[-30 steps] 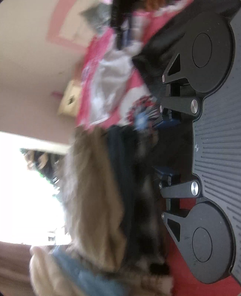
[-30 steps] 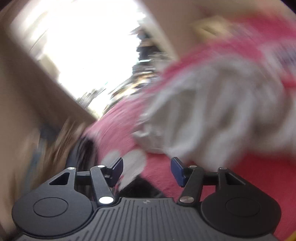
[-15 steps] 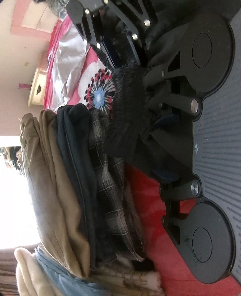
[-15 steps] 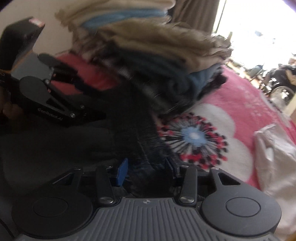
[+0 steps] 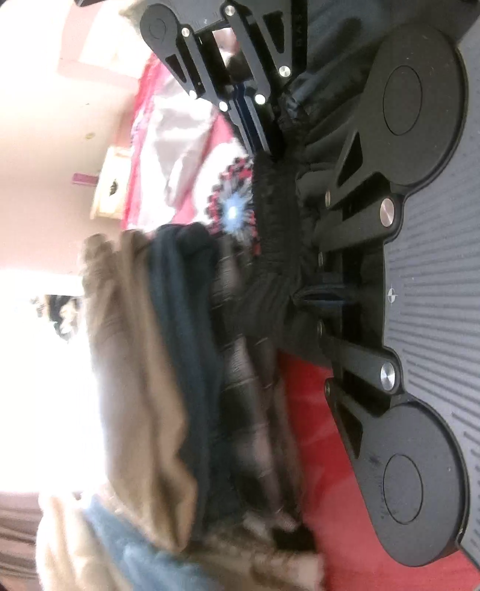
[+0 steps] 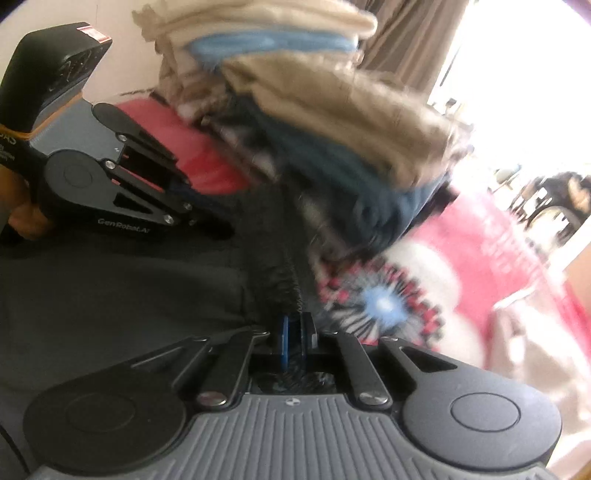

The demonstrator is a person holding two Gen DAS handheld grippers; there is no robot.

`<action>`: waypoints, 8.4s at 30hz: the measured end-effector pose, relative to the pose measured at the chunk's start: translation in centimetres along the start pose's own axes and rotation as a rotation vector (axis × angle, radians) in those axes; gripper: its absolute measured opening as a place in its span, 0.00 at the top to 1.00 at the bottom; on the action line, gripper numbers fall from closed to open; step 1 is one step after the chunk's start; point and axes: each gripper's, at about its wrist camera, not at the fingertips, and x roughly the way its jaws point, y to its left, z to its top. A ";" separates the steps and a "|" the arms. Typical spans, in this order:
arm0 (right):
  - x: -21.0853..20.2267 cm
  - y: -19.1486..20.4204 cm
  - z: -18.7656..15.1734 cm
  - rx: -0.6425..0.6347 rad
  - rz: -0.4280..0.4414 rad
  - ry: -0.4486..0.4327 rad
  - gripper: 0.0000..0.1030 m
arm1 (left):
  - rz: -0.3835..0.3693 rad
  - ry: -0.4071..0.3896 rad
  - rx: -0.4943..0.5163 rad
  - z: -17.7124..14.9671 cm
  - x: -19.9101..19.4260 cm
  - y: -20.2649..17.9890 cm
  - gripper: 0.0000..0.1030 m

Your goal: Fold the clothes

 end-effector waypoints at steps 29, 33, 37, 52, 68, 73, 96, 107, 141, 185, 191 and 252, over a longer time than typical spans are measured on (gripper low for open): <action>-6.0 -15.3 -12.5 0.893 -0.093 -0.080 0.38 | 0.186 0.032 0.146 -1.2 2.9 -0.4 0.78; -3.2 -13.5 -12.4 0.819 -0.084 -0.034 0.62 | 0.195 0.031 0.144 -1.2 3.0 -0.4 0.76; -2.7 -14.1 -13.4 0.919 -0.091 -0.091 0.95 | 0.195 0.027 0.157 -1.1 3.2 -0.4 0.75; -3.8 -18.0 -25.6 1.854 0.110 -0.315 0.62 | 0.158 0.048 0.124 -0.7 3.4 0.3 0.72; -30.1 -6.5 -25.1 1.516 -0.101 -0.322 0.58 | 0.095 -0.040 0.095 4.3 -8.3 -2.7 0.56; -32.8 0.3 -26.1 1.428 -0.143 -0.107 0.58 | -0.198 0.040 0.190 2.0 -15.3 -9.6 0.52; -29.9 9.6 -31.7 1.325 -0.205 0.187 0.82 | -0.600 0.272 0.626 -18.0 -25.3 -25.4 0.52; -32.4 8.0 -30.5 1.227 -0.293 0.194 0.98 | -0.661 0.401 0.379 -16.4 -24.7 -21.2 0.52; -32.7 19.9 -20.3 1.052 -0.285 -0.016 0.66 | -0.979 0.618 -0.391 -15.5 -15.2 -16.6 0.66; -36.3 20.6 -21.1 0.829 -0.498 0.016 0.64 | -0.893 0.956 -0.489 -19.0 -13.0 -17.6 0.96; -35.2 18.0 -22.1 0.902 -0.530 0.134 0.64 | -0.921 1.009 -0.307 -19.1 -14.6 -17.9 0.74; -24.8 25.5 -17.7 1.364 0.145 -0.075 0.98 | -0.358 0.512 -0.298 -19.9 -27.5 3.3 0.48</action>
